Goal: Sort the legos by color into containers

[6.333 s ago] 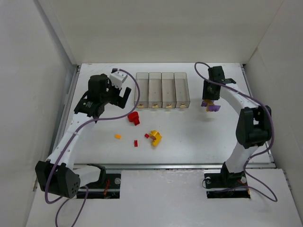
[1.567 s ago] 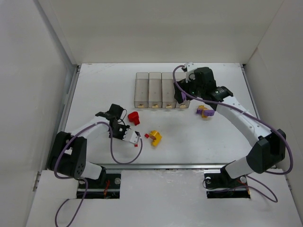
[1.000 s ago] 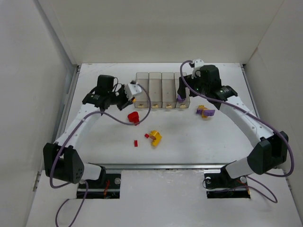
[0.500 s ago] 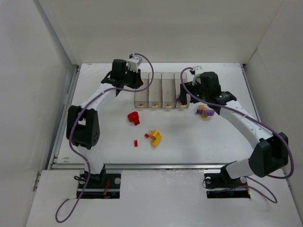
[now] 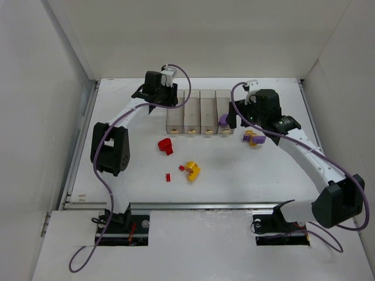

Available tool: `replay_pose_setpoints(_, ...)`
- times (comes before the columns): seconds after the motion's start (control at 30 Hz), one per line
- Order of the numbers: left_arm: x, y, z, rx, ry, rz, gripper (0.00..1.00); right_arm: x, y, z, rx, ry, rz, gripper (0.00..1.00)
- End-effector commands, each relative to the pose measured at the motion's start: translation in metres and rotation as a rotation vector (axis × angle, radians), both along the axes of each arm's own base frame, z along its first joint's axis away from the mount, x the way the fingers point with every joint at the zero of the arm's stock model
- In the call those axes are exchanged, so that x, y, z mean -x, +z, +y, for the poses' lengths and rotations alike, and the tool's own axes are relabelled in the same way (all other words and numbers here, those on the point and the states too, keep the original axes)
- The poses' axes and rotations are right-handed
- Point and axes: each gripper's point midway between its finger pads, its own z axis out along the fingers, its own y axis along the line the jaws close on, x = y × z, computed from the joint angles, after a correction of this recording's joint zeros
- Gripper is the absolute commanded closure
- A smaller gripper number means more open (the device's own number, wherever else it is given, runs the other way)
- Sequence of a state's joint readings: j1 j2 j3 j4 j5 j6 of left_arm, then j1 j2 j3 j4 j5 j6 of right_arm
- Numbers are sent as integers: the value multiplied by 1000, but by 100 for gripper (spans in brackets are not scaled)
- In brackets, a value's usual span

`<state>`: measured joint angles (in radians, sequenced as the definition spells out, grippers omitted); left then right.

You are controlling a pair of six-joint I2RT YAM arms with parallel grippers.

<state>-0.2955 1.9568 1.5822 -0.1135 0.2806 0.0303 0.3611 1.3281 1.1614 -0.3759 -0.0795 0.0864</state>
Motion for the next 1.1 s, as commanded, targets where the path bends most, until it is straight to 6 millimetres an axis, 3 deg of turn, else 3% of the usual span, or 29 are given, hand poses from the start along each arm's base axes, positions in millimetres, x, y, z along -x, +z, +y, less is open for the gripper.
replay_pose_setpoints(0.0, -6, 15, 3, -11, 19, -51, 60, -2, 13, -3, -22, -8, -51, 0)
replay_pose_setpoints(0.1, -4, 13, 4, -14, 19, -42, 52, 0, 12, -3, -19, -8, -43, 0)
replay_pose_setpoints(0.33, 4, 14, -14, -13, -73, -54, 50, 3, 17, -5, -15, -3, -55, 0)
replay_pose_setpoints(0.47, 3, 12, -9, -30, -51, -49, 39, 4, 20, -5, -18, -3, -64, 0)
replay_pose_setpoints(0.6, 3, -8, -2, -72, -19, 2, 39, 8, 23, -6, -22, -4, -72, 0)
replay_pose_setpoints(0.7, 6, -10, -4, -78, -50, 7, 28, 11, 17, -6, -20, 5, -54, 0)
replay_pose_setpoints(0.8, 6, -10, -4, -78, -50, 7, 32, 12, 20, -6, -23, 5, -62, 0)
replay_pose_setpoints(0.87, 7, 2, -5, -66, -57, -14, 32, 12, 20, -6, -23, 5, -62, 0)
replay_pose_setpoints(0.93, 9, 9, -6, -58, -64, -24, 37, 13, 24, -7, -26, 5, -71, 0)
replay_pose_setpoints(0.97, 9, 14, -6, -62, -70, -38, 46, 13, 24, -7, -26, 5, -71, 0)
replay_pose_setpoints(1.0, 12, 26, -9, -62, -83, -65, 58, 13, 24, -7, -26, 5, -71, 0)
replay_pose_setpoints(1.03, 12, 34, -8, -78, -99, -95, 97, 14, 21, -7, -22, 5, -61, 0)
replay_pose_setpoints(1.07, 13, 44, -8, -73, -98, -113, 100, 16, 25, -7, -25, 5, -69, 0)
